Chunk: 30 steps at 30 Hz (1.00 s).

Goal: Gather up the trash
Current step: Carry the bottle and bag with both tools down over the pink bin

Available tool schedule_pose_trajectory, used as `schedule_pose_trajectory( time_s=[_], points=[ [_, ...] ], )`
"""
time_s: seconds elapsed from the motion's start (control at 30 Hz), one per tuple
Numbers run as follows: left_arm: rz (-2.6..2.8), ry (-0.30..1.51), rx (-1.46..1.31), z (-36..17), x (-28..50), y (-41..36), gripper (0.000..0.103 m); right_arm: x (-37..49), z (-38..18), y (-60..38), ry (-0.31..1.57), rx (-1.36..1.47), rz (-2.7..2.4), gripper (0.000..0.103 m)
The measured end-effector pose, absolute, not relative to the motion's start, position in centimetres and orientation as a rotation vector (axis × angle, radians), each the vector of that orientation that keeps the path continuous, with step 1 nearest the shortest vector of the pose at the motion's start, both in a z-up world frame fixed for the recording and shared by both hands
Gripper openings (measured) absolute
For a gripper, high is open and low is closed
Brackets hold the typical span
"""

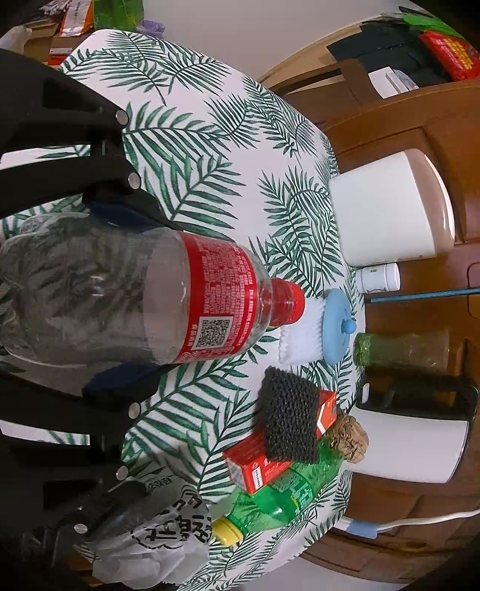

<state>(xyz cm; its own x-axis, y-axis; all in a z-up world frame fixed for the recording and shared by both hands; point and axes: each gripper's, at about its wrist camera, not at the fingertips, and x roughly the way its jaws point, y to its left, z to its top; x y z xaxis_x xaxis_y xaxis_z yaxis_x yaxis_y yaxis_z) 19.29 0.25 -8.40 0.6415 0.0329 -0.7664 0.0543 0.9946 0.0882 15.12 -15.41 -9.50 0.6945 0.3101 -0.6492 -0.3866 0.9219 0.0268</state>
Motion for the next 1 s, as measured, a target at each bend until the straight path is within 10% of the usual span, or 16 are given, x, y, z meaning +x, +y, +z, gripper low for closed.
schedule_pose_trajectory(
  time_s=[1.0],
  points=[
    [-0.084, 0.861, 0.118, -7.6, 2.6, -0.8, 0.062, 1.8, -8.8, -16.8, 0.704, -0.083, 0.457, 0.049]
  ],
)
